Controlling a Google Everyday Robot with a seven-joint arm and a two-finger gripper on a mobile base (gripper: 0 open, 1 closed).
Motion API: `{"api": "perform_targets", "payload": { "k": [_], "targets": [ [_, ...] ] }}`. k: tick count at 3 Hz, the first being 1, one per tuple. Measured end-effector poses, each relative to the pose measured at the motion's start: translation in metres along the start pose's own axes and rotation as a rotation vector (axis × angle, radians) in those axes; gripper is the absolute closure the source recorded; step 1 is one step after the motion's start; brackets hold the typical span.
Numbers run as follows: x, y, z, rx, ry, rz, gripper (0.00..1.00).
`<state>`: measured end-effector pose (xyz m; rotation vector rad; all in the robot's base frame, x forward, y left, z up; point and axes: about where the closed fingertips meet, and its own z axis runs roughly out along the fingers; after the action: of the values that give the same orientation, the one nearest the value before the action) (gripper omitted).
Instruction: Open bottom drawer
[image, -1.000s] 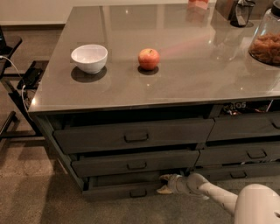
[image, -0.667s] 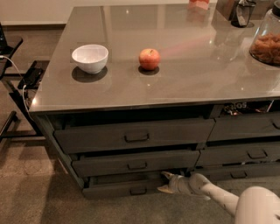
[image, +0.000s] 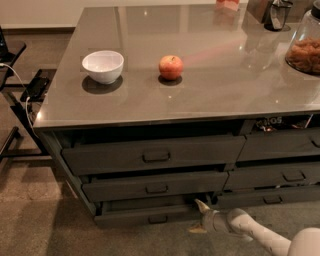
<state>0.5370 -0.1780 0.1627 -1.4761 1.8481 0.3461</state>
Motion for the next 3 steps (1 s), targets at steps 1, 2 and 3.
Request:
{"api": "perform_targets", "payload": {
  "k": [1,2,3],
  "targets": [
    [-0.0048,-0.0015,-0.005,-0.001,0.0,0.0,0.57],
    [-0.0088,-0.0032,-0.0089,-0.001,0.0,0.0,0.8],
    [-0.0112,-0.0042,-0.0117,-0.001,0.0,0.0,1.0]
  ]
}}
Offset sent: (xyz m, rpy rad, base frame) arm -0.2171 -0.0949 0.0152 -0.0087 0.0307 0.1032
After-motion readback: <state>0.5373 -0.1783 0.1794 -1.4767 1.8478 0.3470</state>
